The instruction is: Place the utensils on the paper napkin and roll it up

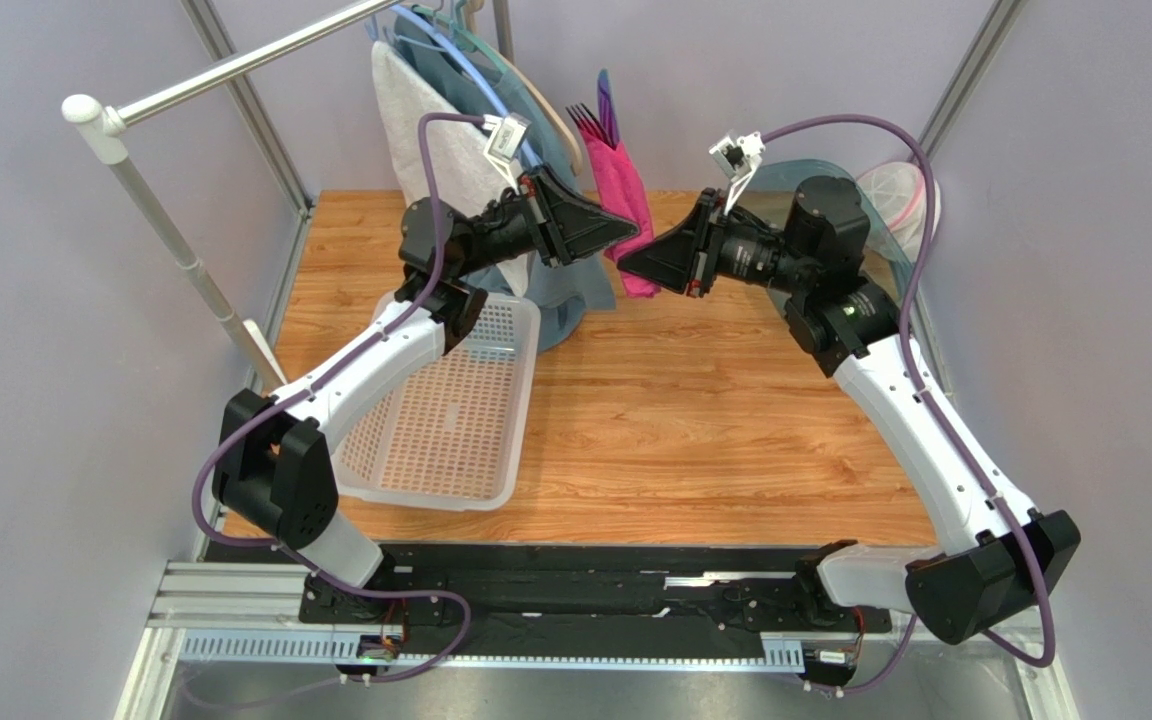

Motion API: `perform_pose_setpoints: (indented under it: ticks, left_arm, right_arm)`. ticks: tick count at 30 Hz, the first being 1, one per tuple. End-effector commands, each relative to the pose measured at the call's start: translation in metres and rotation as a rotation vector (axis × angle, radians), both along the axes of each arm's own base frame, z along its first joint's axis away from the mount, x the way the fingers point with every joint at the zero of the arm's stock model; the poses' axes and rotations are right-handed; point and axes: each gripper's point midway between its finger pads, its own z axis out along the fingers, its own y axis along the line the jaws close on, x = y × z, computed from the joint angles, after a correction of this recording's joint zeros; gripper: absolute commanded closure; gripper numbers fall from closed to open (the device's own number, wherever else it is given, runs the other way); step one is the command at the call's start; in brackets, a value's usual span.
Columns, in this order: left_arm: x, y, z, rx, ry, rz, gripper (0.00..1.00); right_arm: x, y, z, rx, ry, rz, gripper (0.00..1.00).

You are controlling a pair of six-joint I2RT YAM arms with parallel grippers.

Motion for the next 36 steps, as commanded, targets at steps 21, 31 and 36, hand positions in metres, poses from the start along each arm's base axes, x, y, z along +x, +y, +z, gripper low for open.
perform_pose_setpoints:
  ticks: [21,31,36]
  left_arm:
    - [-0.031,0.003,-0.037,0.165,-0.180,-0.031,0.11]
    - [-0.050,0.008,-0.056,0.281,-0.280,-0.053,0.12]
    - [-0.053,0.012,-0.063,0.314,-0.285,-0.049,0.12]
  right_arm:
    - [0.066,-0.100,-0.029,-0.194,-0.019,-0.171,1.00]
    - [0.131,-0.195,-0.119,-0.361,0.184,-0.272,1.00]
    - [0.150,-0.240,-0.155,-0.424,0.292,-0.289,1.00]
